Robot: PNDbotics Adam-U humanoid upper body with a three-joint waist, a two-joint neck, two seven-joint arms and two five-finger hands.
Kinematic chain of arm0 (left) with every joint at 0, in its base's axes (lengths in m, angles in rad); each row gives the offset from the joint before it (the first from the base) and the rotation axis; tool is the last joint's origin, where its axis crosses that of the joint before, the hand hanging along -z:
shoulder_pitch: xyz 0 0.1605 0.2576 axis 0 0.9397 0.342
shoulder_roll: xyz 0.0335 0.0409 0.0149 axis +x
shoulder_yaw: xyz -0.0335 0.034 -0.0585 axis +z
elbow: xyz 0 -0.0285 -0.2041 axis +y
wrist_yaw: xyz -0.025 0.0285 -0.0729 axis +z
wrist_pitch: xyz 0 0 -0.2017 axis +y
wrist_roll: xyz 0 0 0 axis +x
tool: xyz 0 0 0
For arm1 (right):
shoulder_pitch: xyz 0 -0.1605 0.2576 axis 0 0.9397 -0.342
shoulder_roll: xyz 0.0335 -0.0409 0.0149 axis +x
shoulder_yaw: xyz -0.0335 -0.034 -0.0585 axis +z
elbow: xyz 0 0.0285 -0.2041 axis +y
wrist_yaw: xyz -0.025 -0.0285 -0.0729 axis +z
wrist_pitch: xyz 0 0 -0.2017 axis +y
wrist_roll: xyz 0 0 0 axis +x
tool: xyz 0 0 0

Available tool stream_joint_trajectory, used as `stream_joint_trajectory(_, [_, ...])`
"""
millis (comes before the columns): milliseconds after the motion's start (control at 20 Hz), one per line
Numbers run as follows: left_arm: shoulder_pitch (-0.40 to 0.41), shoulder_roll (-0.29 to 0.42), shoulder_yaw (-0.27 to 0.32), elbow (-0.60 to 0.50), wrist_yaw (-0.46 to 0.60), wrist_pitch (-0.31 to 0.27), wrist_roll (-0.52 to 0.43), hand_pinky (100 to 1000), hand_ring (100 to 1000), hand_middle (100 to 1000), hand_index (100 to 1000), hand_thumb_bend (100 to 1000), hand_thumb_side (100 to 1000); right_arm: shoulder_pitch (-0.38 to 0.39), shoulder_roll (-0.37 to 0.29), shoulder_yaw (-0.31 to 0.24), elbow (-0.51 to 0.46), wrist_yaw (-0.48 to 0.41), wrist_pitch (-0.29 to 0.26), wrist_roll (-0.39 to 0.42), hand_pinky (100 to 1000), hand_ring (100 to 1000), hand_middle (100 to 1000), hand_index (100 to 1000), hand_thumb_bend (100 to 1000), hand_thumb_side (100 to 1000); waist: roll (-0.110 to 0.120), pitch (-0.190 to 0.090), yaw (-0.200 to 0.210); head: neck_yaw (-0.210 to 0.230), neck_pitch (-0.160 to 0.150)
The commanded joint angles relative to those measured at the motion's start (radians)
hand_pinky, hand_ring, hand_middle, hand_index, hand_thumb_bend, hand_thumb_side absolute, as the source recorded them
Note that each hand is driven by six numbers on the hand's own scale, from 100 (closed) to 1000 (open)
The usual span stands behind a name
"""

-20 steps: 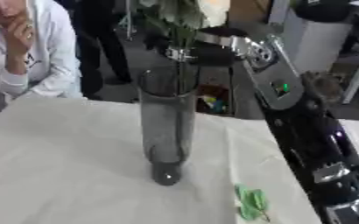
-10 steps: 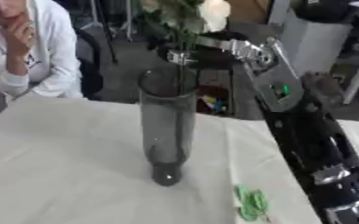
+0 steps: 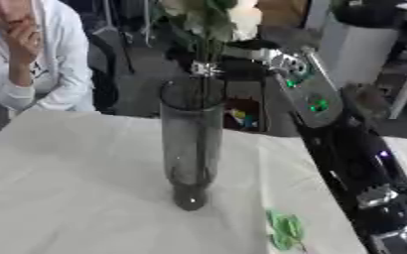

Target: Arrange flowers into the vase.

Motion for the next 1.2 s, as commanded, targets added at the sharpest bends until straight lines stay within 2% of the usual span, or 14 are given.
stream_joint_trajectory(50, [-0.006,0.011,0.001,-0.017,0.000,0.000,-0.004,791,863,869,954,100,1000,-0.025,-0.008,0.009,0.010,-0.003,-0.069,0.073,896,1000,970,1000,215,1000,0.009,-0.032,0.000,0.001,0.002])
stream_joint_trajectory(250, [-0.005,0.011,0.001,-0.017,0.001,0.001,-0.005,791,863,869,954,100,1000,-0.029,-0.003,0.018,0.030,0.016,-0.077,0.073,910,1000,982,1000,260,1000,0.009,-0.036,-0.001,0.002,0.003])
stream_joint_trajectory(400, [-0.003,0.011,0.001,-0.017,0.002,0.001,-0.006,791,863,867,955,100,1000,-0.032,-0.002,0.024,0.041,0.029,-0.090,0.073,924,1000,990,1000,327,1000,0.009,-0.038,-0.003,0.002,0.004])
stream_joint_trajectory(1200, [-0.002,0.015,0.000,-0.017,0.003,0.003,-0.010,790,863,863,955,100,1000,-0.058,-0.015,0.020,0.073,0.027,-0.108,0.073,942,1000,1000,1000,369,1000,0.006,-0.051,-0.009,0.007,0.006])
